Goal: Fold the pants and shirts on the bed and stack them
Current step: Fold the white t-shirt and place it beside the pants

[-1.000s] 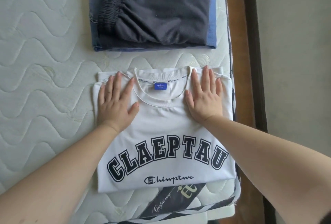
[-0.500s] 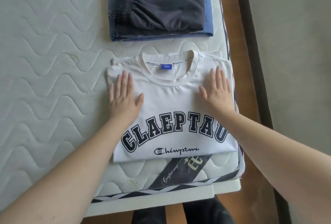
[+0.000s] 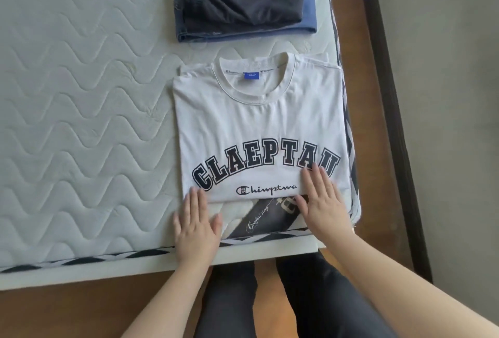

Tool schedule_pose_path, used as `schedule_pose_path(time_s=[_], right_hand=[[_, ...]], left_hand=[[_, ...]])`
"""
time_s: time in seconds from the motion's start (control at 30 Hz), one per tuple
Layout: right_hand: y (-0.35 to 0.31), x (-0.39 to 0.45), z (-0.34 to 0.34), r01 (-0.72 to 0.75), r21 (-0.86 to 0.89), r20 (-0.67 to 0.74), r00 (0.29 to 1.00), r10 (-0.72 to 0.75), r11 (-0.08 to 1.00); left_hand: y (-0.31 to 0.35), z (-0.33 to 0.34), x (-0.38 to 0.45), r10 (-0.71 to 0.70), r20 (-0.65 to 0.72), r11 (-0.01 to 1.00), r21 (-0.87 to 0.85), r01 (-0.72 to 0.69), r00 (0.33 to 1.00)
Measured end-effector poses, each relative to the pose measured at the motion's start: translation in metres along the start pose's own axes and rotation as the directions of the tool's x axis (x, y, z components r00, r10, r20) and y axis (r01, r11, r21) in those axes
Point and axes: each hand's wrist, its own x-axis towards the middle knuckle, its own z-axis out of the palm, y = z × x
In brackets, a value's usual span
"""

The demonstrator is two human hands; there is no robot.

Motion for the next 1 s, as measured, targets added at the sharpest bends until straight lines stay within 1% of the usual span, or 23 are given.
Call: schedule_pose_path(time_s=[0.07, 0.1, 0.13, 0.17, 0.23, 0.3, 0.37, 0.43, 0.53, 0.63, 0.73, 0.83, 0.9, 1.0], right_hand=[[0.006, -0.019, -0.020, -0.035, -0.005, 0.126, 0.991, 0.035, 0.999], [0.005, -0.029, -0.035, -0.032, -0.019, 0.191, 0.981, 0.035, 0.999], [0.002, -0.038, -0.053, -0.020, -0.035, 0.237, 0.971, 0.028, 0.999], [-0.004, -0.048, -0.074, -0.002, -0.053, 0.263, 0.965, 0.016, 0.999], [-0.018, -0.067, -0.117, 0.043, -0.073, 0.266, 0.964, -0.022, 0.996], [-0.036, -0.089, -0.162, 0.093, -0.047, 0.203, 0.976, -0.082, 0.995], [-0.051, -0.110, -0.207, 0.156, -0.012, 0.077, 0.985, -0.155, 0.988], [-0.062, -0.128, -0.250, 0.208, -0.014, -0.033, 0.977, -0.209, 0.978], [-0.069, -0.150, -0.305, 0.244, -0.004, -0.151, 0.959, -0.242, 0.970], [-0.070, -0.170, -0.343, 0.252, -0.003, -0.255, 0.936, -0.245, 0.968], [-0.069, -0.186, -0.365, 0.269, -0.007, -0.330, 0.908, -0.256, 0.963], [-0.066, -0.196, -0.381, 0.316, -0.016, -0.399, 0.868, -0.296, 0.948], [-0.065, -0.198, -0.390, 0.346, -0.035, -0.409, 0.851, -0.329, 0.937], [-0.063, -0.197, -0.402, 0.386, -0.059, -0.414, 0.830, -0.375, 0.920]], left_hand=[[-0.020, -0.024, -0.010, -0.068, 0.139, 0.996, 0.065, 0.060, 0.988], [-0.027, -0.039, -0.014, -0.081, 0.206, 0.994, 0.090, 0.063, 0.975], [-0.031, -0.054, -0.020, -0.083, 0.233, 0.992, 0.109, 0.059, 0.969], [-0.032, -0.071, -0.027, -0.075, 0.233, 0.991, 0.122, 0.047, 0.970], [-0.027, -0.111, -0.040, -0.060, 0.190, 0.994, 0.101, 0.041, 0.980], [-0.016, -0.156, -0.053, -0.026, 0.084, 0.999, 0.049, 0.022, 0.996], [-0.002, -0.207, -0.064, 0.055, -0.081, 0.998, -0.004, -0.056, 0.995], [0.014, -0.256, -0.075, 0.120, -0.202, 0.992, -0.002, -0.123, 0.972], [0.040, -0.322, -0.098, 0.178, -0.307, 0.983, 0.013, -0.183, 0.935], [0.060, -0.370, -0.123, 0.227, -0.411, 0.969, 0.000, -0.249, 0.883], [0.073, -0.401, -0.145, 0.255, -0.466, 0.961, 0.023, -0.276, 0.847], [0.080, -0.423, -0.160, 0.251, -0.464, 0.964, 0.037, -0.264, 0.850], [0.081, -0.431, -0.167, 0.244, -0.452, 0.967, 0.049, -0.250, 0.858], [0.082, -0.438, -0.178, 0.211, -0.472, 0.976, 0.050, -0.213, 0.856]])
